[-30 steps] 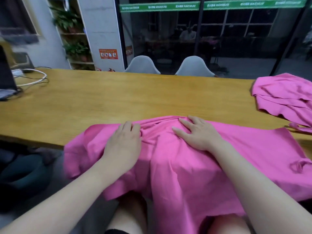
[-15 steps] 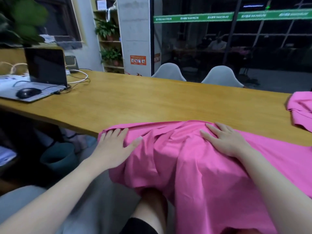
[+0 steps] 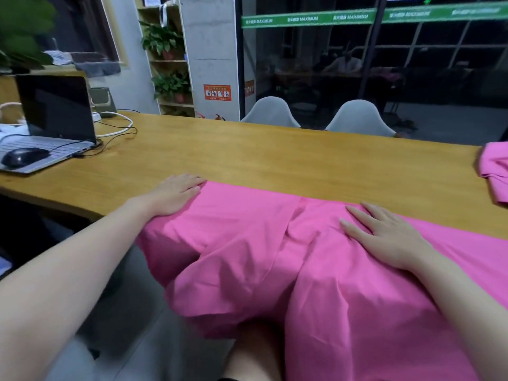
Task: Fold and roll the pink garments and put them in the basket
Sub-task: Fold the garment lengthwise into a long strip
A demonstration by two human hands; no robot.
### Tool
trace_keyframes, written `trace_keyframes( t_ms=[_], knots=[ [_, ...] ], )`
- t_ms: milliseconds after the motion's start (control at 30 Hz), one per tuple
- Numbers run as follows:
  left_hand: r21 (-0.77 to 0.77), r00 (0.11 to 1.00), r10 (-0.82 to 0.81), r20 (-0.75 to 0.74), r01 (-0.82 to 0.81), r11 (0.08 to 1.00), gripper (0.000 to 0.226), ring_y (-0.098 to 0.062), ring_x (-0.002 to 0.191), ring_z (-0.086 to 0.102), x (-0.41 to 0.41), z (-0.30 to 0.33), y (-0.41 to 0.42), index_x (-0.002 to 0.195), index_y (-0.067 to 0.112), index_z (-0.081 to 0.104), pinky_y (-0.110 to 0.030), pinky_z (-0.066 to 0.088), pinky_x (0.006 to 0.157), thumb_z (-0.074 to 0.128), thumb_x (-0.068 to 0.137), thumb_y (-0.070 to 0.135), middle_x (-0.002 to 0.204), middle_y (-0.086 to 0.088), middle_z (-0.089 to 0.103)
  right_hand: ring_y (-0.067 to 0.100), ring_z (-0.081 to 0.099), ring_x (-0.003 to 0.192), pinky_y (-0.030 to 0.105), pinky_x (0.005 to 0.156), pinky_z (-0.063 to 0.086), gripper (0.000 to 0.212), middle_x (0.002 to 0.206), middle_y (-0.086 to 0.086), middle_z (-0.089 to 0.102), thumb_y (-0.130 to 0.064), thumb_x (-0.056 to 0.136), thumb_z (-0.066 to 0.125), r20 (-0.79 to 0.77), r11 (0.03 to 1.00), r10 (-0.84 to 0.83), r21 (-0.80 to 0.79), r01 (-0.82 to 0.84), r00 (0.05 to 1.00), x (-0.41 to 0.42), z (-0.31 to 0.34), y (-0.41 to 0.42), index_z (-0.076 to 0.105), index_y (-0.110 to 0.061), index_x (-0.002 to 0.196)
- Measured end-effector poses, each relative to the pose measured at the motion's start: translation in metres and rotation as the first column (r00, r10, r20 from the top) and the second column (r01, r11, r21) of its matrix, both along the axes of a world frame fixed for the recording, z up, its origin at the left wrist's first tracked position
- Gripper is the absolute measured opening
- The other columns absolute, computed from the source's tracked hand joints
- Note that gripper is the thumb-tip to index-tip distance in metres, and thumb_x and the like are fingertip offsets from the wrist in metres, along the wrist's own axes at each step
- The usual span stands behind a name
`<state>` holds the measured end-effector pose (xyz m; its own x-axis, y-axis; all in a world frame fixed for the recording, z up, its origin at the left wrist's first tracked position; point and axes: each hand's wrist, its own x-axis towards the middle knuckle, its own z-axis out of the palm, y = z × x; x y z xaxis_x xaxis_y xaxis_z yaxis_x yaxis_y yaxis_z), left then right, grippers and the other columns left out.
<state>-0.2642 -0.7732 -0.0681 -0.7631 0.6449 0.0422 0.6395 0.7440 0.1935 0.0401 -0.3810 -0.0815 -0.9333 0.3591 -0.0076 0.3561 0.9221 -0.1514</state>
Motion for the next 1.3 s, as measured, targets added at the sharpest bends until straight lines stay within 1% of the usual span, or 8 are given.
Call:
trace_keyframes(
  t_ms=[167, 333, 500, 667, 800, 967, 1133, 1300],
  knots=[
    [0.003, 0.950, 0.089, -0.300, -0.092, 0.996, 0.044, -0.030, 0.144, 0.039, -0.028, 0.001, -0.021, 0.147, 0.027, 0.053, -0.044, 0.031, 0.118, 0.050, 0.105, 0.039, 0.158, -0.011, 0.042, 0.014, 0.010, 0.156, 0.035, 0.127, 0.006, 0.110, 0.170, -0.005, 0.012, -0.101, 0.064, -0.003, 0.001, 1.000, -0.005, -0.016, 0.005, 1.000, -0.001, 0.000, 0.001, 0.016, -0.048, 0.159],
    [0.016, 0.754, 0.165, -0.635, -0.201, 0.979, 0.019, -0.036, 0.097, 0.058, 0.034, 0.003, 0.002, 0.099, 0.012, 0.071, -0.046, 0.043, 0.082, 0.066, 0.080, 0.013, 0.103, -0.015, 0.062, 0.015, 0.011, 0.156, 0.035, 0.127, 0.006, 0.125, 0.170, -0.003, 0.014, -0.105, 0.052, -0.010, 0.000, 1.000, -0.010, -0.021, 0.010, 1.000, -0.001, 0.004, -0.004, 0.017, -0.046, 0.159],
    [0.303, 0.942, 0.052, -0.331, 0.054, 0.951, 0.047, -0.033, 0.122, 0.057, 0.146, -0.012, 0.056, 0.120, 0.015, 0.071, -0.046, 0.046, 0.104, 0.042, 0.096, 0.043, 0.130, -0.014, 0.063, 0.016, 0.010, 0.157, 0.036, 0.127, 0.006, 0.105, 0.171, 0.000, 0.010, -0.097, 0.072, 0.005, -0.007, 0.999, 0.000, -0.039, -0.001, 1.000, 0.002, 0.008, -0.010, 0.021, -0.043, 0.160],
    [0.169, 0.969, -0.172, -0.178, 0.202, 0.965, 0.069, -0.015, 0.152, 0.026, 0.191, -0.024, 0.079, 0.156, 0.029, 0.040, -0.039, 0.019, 0.126, 0.018, 0.100, 0.064, 0.163, 0.002, 0.035, 0.012, -0.001, 0.157, 0.031, 0.127, 0.000, 0.073, 0.171, -0.005, -0.001, -0.065, 0.098, 0.022, -0.071, 0.991, 0.129, 0.050, -0.126, 0.989, 0.005, 0.010, -0.013, 0.028, -0.026, 0.160],
    [0.126, 0.978, -0.191, -0.088, 0.201, 0.971, 0.053, -0.012, 0.155, 0.015, 0.178, -0.022, 0.085, 0.159, 0.030, 0.033, -0.035, 0.009, 0.127, 0.025, 0.109, 0.047, 0.168, 0.005, 0.023, 0.013, 0.024, 0.153, 0.012, 0.117, 0.003, 0.052, 0.167, 0.000, 0.026, -0.034, 0.109, 0.037, -0.056, 0.963, 0.269, 0.036, -0.267, 0.961, -0.003, 0.016, -0.016, 0.036, -0.016, 0.157],
    [0.141, 0.979, -0.204, -0.005, 0.203, 0.969, 0.049, -0.013, 0.156, 0.014, 0.175, -0.017, 0.087, 0.159, 0.030, 0.032, -0.035, 0.008, 0.127, 0.025, 0.111, 0.039, 0.168, 0.003, 0.022, 0.020, 0.053, 0.133, 0.021, 0.112, 0.031, 0.036, 0.145, 0.002, 0.058, -0.013, 0.100, 0.052, -0.179, 0.939, 0.343, 0.067, -0.336, 0.922, -0.042, 0.022, -0.045, 0.067, -0.012, 0.132],
    [0.217, 0.981, -0.189, 0.045, 0.176, 0.960, 0.048, -0.013, 0.152, 0.026, 0.158, -0.014, 0.075, 0.154, 0.015, 0.043, -0.026, 0.012, 0.125, 0.033, 0.111, 0.035, 0.162, 0.001, 0.036, 0.022, 0.061, 0.101, 0.040, 0.088, 0.051, 0.020, 0.101, -0.004, 0.064, -0.039, 0.092, 0.064, -0.313, 0.925, 0.363, 0.007, -0.380, 0.878, -0.085, 0.015, -0.071, 0.074, -0.028, 0.106],
    [0.439, 0.996, -0.068, 0.065, 0.033, 0.898, 0.023, -0.014, 0.123, 0.060, 0.117, -0.011, 0.046, 0.113, 0.014, 0.075, -0.037, 0.044, 0.109, 0.059, 0.102, 0.025, 0.130, -0.001, 0.069, 0.014, 0.057, 0.095, 0.039, 0.082, 0.052, 0.061, 0.094, -0.013, 0.058, -0.089, 0.075, 0.044, -0.241, 0.941, 0.328, -0.004, -0.339, 0.913, -0.110, 0.018, -0.071, 0.066, -0.038, 0.099]
  ],
)
